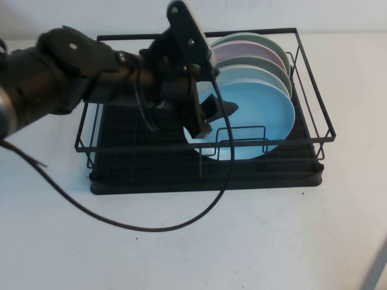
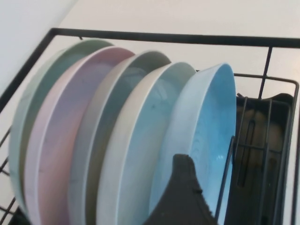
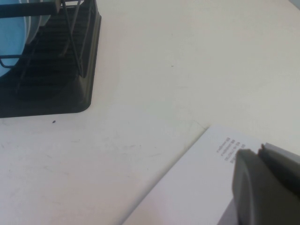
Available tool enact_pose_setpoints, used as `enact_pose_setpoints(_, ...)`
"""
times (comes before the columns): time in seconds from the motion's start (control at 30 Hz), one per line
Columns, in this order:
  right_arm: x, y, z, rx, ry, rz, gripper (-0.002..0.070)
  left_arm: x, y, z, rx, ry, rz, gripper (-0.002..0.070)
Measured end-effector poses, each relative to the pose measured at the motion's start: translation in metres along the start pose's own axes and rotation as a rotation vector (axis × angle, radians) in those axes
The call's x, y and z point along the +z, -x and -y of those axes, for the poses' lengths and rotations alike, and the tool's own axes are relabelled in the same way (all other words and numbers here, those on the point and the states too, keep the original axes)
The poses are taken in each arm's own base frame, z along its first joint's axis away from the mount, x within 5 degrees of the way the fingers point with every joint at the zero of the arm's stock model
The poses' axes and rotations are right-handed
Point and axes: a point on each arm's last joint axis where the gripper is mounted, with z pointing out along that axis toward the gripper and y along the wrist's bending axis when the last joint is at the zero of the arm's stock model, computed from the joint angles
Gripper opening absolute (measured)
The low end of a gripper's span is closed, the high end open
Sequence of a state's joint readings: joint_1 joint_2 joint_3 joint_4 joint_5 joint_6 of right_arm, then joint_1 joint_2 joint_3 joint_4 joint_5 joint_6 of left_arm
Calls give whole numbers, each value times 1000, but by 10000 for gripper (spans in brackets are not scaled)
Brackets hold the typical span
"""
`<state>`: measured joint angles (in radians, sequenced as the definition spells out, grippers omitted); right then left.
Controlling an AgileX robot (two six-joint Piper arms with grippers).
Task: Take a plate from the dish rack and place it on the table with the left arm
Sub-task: Grasp the plate from the shelf
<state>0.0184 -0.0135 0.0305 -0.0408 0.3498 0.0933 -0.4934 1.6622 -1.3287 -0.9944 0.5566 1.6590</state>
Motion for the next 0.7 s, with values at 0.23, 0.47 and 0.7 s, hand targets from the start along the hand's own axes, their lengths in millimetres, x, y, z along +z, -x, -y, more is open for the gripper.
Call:
enact_pose_setpoints(0.23, 0, 0, 0, 0, 0, 0, -20, 29, -14, -9, -23, 19, -8, 494)
enact_pose_setpoints(0.47, 0, 0, 0, 0, 0, 0, -20, 53, -30, -14, -38, 57, -24, 482)
enact_pose_setpoints(0.7, 0, 0, 0, 0, 0, 0, -20, 59, -34, -19, -53, 116, -34, 146)
